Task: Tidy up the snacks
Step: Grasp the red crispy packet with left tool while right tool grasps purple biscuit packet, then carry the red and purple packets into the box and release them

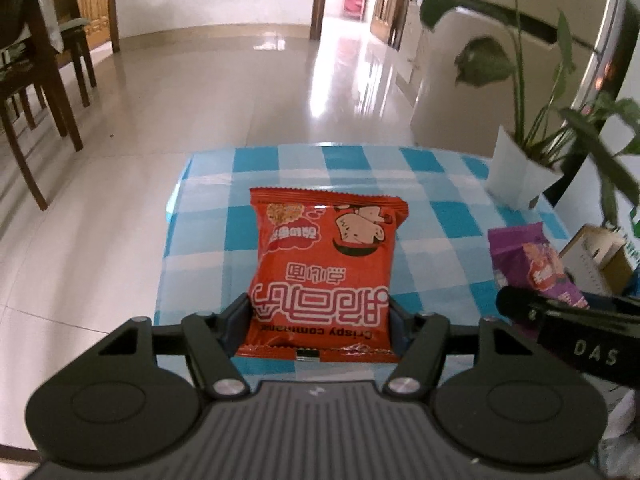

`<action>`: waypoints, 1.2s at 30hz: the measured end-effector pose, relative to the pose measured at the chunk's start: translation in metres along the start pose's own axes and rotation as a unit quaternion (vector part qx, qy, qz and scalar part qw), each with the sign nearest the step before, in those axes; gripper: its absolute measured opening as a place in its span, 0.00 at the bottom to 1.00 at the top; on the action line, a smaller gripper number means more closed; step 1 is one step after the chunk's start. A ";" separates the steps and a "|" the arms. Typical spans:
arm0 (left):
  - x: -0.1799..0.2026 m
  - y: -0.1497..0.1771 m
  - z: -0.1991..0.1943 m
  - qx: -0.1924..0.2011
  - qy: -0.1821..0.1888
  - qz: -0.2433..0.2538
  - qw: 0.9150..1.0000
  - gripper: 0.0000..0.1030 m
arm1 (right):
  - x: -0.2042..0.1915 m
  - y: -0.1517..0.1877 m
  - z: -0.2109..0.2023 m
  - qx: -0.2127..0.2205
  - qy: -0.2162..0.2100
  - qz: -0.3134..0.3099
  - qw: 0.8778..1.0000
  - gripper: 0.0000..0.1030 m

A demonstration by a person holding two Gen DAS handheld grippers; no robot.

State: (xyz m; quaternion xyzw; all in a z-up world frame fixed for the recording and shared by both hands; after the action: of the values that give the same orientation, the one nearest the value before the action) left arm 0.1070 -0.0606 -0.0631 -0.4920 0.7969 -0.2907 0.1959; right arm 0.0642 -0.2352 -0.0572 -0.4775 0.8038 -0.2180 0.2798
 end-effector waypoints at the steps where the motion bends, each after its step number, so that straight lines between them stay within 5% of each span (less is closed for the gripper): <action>1: 0.000 0.002 -0.004 0.003 0.002 -0.007 1.000 0.64 | 0.000 0.001 -0.006 0.002 -0.002 -0.002 1.000 0.72; 20: 0.024 0.049 -0.065 0.033 -0.028 0.009 0.999 0.64 | 0.015 0.026 -0.068 0.019 -0.034 -0.017 0.999 0.72; 29: 0.027 0.052 -0.082 0.033 -0.041 -0.018 0.998 0.64 | 0.033 0.023 -0.084 0.025 -0.045 -0.025 0.998 0.72; 36: 0.063 0.042 -0.094 0.045 -0.021 -0.013 0.999 0.64 | 0.054 0.013 -0.104 0.052 -0.045 -0.025 0.997 0.72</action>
State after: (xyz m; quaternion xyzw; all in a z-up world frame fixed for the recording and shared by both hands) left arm -0.0052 -0.0777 -0.0208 -0.4992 0.7719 -0.3186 0.2313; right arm -0.0332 -0.2684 -0.0001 -0.4918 0.7655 -0.2452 0.3348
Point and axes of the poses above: each gripper's, at about its wrist camera, not at the fingertips, and z roughly the way its jaws point, x to its right, y to its underside, the point moved 5 cm from there along z, roughly the way its jaws point, and after that the axes turned 12 degrees about z, right-handed, at the moved point
